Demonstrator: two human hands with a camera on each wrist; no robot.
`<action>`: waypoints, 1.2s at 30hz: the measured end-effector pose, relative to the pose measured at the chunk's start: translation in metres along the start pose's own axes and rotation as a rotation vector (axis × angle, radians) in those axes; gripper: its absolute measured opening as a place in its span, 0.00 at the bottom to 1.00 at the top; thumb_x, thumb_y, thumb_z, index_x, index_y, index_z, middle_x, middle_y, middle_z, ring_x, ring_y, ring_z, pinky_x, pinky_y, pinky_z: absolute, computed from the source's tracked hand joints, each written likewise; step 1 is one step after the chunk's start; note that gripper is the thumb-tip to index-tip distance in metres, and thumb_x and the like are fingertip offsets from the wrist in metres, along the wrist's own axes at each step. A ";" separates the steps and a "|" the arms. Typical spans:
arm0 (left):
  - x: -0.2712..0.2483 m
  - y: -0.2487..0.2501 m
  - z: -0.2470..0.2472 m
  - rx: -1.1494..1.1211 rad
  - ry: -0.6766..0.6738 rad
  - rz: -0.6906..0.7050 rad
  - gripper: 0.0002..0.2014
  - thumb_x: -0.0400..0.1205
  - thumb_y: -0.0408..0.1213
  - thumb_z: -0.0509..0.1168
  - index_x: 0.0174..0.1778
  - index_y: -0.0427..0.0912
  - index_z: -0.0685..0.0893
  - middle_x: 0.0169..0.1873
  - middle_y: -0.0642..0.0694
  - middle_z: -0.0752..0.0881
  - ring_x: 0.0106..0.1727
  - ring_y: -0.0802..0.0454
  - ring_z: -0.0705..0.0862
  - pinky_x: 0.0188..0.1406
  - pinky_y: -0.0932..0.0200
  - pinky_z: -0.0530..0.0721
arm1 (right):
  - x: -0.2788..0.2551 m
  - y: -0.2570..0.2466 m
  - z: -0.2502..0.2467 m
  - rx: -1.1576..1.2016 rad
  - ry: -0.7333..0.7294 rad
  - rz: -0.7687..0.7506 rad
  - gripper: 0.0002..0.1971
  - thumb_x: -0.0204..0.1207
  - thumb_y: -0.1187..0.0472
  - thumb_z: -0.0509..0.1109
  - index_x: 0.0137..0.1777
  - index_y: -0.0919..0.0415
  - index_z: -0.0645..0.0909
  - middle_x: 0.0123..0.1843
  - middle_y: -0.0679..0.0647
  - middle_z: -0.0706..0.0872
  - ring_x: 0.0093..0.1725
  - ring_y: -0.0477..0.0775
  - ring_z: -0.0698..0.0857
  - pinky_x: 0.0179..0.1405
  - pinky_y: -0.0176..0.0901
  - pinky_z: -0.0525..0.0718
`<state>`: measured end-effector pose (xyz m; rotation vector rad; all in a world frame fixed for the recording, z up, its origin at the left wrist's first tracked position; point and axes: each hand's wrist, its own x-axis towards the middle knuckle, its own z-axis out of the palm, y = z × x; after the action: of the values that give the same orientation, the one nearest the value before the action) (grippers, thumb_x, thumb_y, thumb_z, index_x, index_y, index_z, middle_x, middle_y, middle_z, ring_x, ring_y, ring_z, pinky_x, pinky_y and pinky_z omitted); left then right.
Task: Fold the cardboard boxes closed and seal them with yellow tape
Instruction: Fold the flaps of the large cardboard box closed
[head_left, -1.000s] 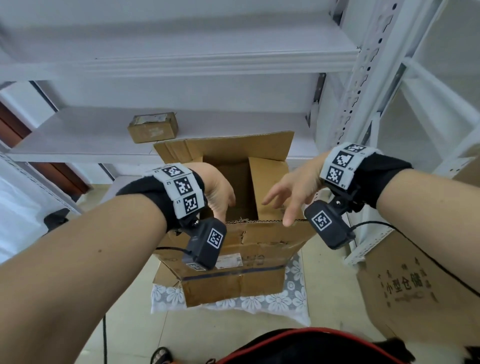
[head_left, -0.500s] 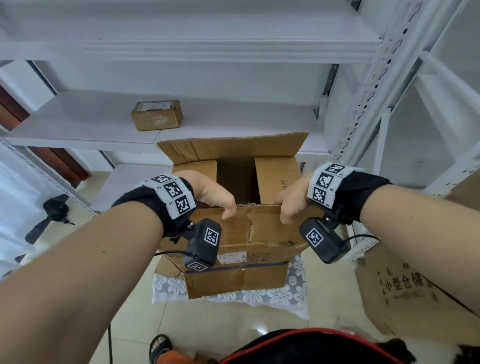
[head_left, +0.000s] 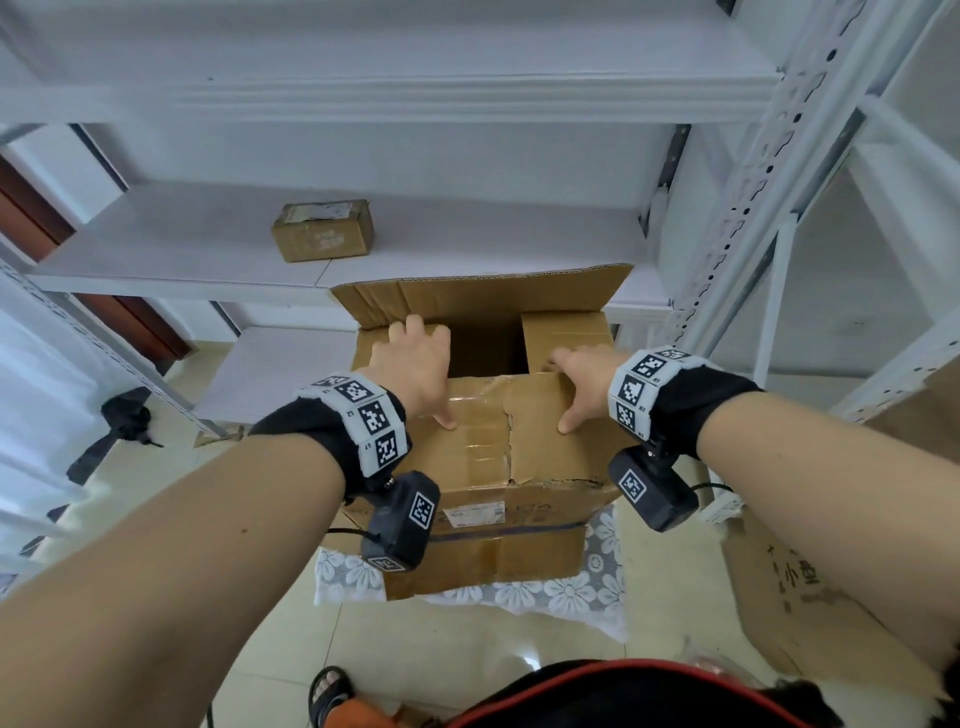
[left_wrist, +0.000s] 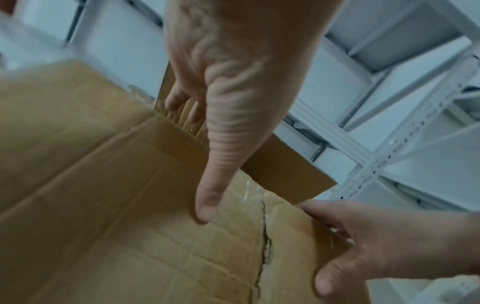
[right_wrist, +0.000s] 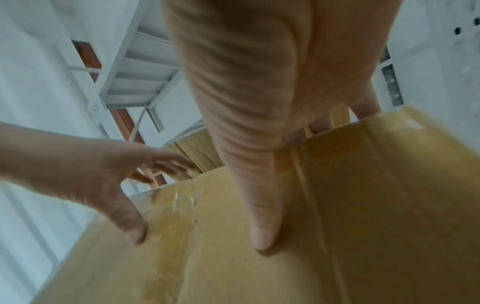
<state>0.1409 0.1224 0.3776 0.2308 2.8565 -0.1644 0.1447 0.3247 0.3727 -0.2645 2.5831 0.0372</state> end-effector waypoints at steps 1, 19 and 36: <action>0.000 0.000 0.000 0.024 0.085 0.016 0.54 0.60 0.55 0.83 0.77 0.42 0.64 0.74 0.38 0.65 0.76 0.37 0.65 0.74 0.41 0.70 | 0.001 0.002 0.003 -0.004 -0.002 0.022 0.43 0.64 0.42 0.79 0.76 0.55 0.65 0.71 0.56 0.76 0.67 0.60 0.76 0.62 0.53 0.76; 0.049 0.010 -0.025 -0.184 0.291 0.120 0.48 0.74 0.53 0.75 0.83 0.42 0.56 0.65 0.38 0.82 0.71 0.40 0.77 0.82 0.43 0.59 | 0.020 0.029 0.033 0.385 0.044 0.379 0.60 0.58 0.45 0.84 0.83 0.56 0.49 0.82 0.62 0.58 0.77 0.68 0.68 0.72 0.63 0.73; 0.025 0.052 0.038 -0.127 -0.238 0.241 0.54 0.68 0.60 0.78 0.84 0.50 0.55 0.85 0.46 0.36 0.85 0.42 0.35 0.78 0.23 0.50 | 0.017 0.070 0.061 1.119 -0.059 0.496 0.20 0.70 0.56 0.79 0.57 0.67 0.83 0.52 0.62 0.89 0.50 0.67 0.89 0.54 0.65 0.86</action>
<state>0.1355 0.1724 0.3297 0.4909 2.5660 0.0365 0.1479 0.3949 0.3102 0.7567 2.1463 -1.1345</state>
